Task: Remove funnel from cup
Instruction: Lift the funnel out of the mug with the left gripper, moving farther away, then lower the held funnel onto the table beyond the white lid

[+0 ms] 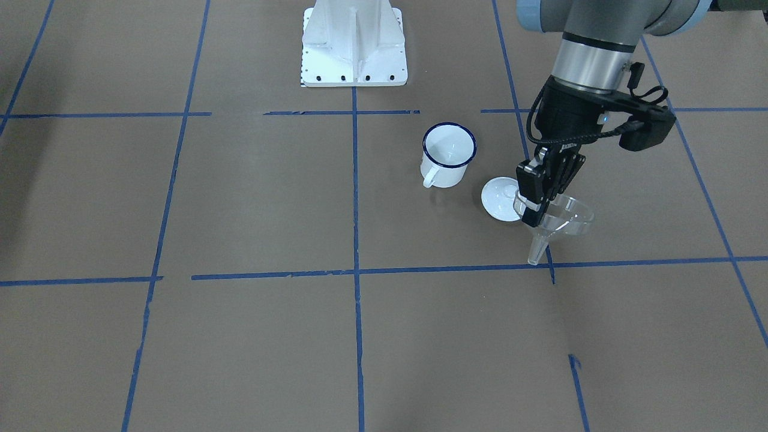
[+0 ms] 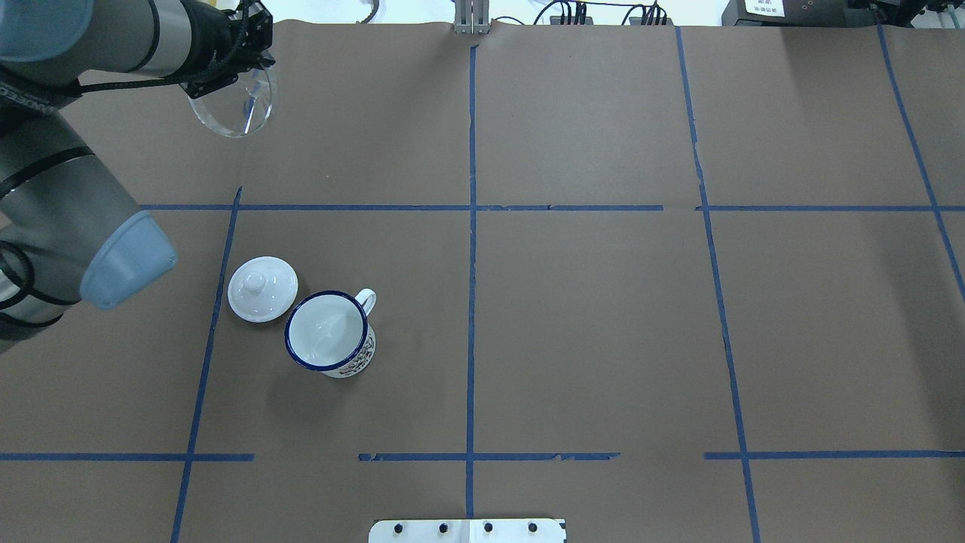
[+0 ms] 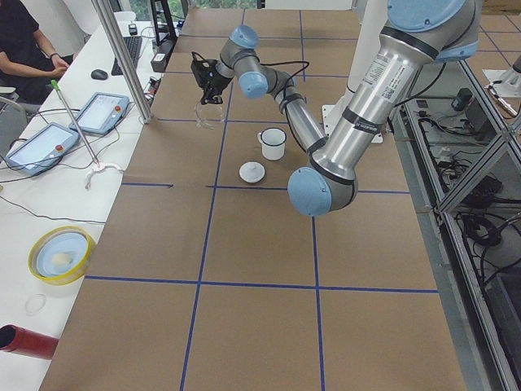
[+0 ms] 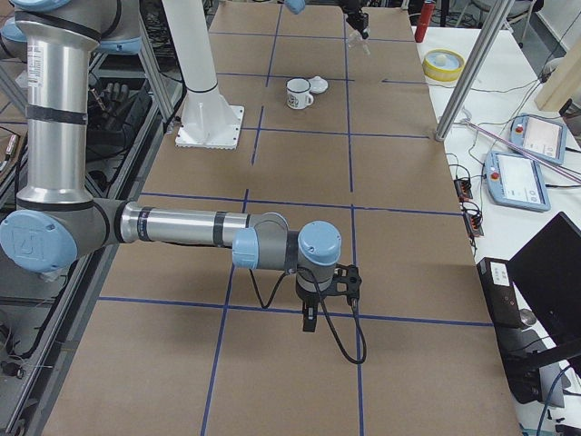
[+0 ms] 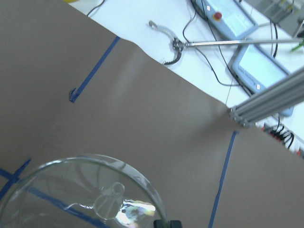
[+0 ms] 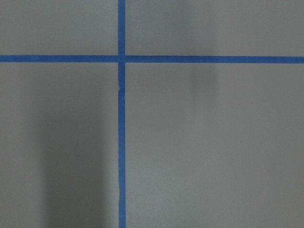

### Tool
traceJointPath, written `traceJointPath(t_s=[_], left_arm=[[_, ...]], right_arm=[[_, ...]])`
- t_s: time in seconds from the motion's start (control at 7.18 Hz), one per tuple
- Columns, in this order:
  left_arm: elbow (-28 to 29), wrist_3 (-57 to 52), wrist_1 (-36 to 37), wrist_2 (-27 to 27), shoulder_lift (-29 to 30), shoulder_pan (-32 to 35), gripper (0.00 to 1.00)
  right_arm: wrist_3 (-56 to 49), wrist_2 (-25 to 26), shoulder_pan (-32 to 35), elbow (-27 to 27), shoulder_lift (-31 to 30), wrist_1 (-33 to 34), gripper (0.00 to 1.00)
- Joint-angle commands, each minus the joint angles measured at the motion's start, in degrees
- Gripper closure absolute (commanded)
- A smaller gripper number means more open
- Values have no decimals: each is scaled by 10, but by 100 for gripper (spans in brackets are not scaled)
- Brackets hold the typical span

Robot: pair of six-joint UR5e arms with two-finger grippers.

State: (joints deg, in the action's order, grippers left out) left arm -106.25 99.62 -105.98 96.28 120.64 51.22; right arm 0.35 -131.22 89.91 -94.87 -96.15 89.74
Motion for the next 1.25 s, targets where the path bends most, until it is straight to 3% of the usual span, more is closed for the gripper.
traceJointPath(t_s=[0.0,0.14,0.42,0.97,1.11], left_arm=[[92,133,-115,-89,-1,-3,100],[146,190,-194,-167,-1,-14,100],[217,242,-305,-240,-10,-62,100],[278,264,-312,-344,-5,-130,100],[279,264,-312,-344,-5,-132,100]], right_arm=[[0,0,0,0,0,0,0],[0,0,0,0,1,0,0],[0,0,0,0,0,0,0],[0,0,0,0,0,0,0],[0,0,0,0,0,0,0]])
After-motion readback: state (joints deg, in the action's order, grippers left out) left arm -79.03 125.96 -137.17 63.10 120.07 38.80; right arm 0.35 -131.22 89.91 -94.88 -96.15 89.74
